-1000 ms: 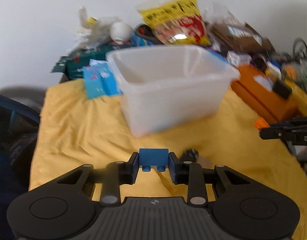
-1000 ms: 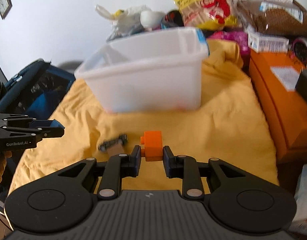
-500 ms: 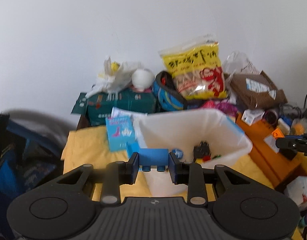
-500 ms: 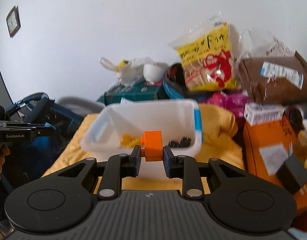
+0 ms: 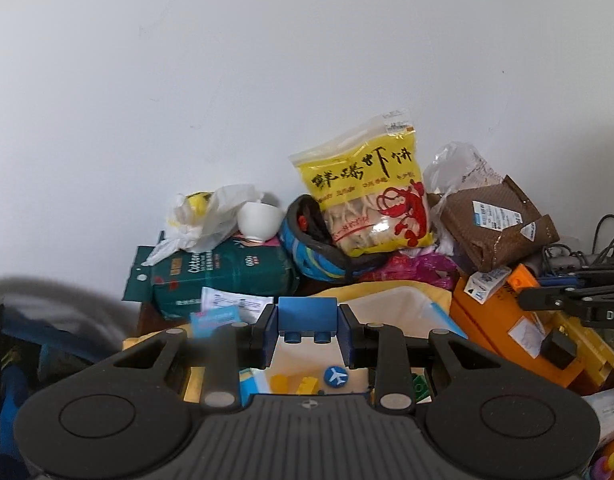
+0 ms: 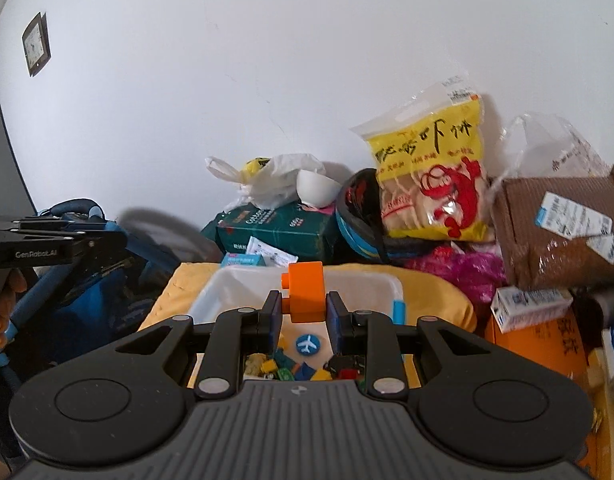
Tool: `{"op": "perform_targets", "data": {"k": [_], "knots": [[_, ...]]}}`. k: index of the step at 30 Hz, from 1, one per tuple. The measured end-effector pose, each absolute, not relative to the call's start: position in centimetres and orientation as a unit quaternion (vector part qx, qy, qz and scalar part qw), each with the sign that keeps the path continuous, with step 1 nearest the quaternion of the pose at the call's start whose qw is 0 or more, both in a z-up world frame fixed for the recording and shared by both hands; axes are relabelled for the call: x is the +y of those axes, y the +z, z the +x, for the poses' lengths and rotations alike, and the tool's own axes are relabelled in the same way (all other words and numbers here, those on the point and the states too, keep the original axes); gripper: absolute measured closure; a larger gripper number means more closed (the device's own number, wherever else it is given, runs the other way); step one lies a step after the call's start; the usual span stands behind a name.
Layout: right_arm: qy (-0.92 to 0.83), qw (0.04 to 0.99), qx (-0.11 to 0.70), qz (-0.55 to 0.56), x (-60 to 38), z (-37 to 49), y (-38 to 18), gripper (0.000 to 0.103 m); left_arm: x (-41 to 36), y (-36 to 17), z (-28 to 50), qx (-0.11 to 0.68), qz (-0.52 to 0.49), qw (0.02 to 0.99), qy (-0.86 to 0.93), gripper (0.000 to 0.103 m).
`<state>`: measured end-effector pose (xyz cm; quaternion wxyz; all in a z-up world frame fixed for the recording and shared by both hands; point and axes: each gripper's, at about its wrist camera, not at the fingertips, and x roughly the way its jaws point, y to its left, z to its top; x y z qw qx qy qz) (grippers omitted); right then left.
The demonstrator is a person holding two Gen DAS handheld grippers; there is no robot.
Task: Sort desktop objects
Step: 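Carry the blue and orange bricks over the white bin and open both tools, then grasp a black toy car with the left tool while the right tool grasps a brown block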
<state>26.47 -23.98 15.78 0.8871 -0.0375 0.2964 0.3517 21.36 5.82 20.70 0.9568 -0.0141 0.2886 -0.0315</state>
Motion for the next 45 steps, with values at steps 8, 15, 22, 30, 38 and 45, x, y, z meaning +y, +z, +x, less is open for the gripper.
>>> {"op": "perform_targets", "data": {"k": [8, 15, 22, 30, 38, 45], "knots": [[0.342, 0.882, 0.319, -0.053, -21.2, 29.9, 17.1, 0.076, 5.4, 21.2, 25.2, 0.325, -0.018, 0.945, -0.039, 0.069], [0.336, 0.871, 0.351, -0.080, -19.2, 32.4, 16.2, 0.076, 5.1, 20.0, 28.3, 0.357, -0.011, 0.934, -0.027, 0.069], [0.326, 0.853, 0.397, -0.095, -17.9, 34.6, 14.1, 0.075, 4.7, 18.3, 30.8, 0.396, -0.016, 0.918, -0.020, 0.061], [0.311, 0.852, 0.408, -0.106, -18.2, 34.7, 12.1, 0.042, 5.1, 14.9, 30.9, 0.431, -0.008, 0.902, 0.014, 0.027], [0.382, 0.818, 0.412, -0.123, -19.3, 28.1, 8.5, 0.041, 6.3, 12.2, 23.6, 0.397, 0.004, 0.918, -0.014, 0.027], [0.413, 0.763, 0.458, -0.191, -18.3, 20.6, -1.9, 0.041, 8.0, 4.8, 15.8, 0.446, -0.028, 0.895, -0.001, 0.027]]}}
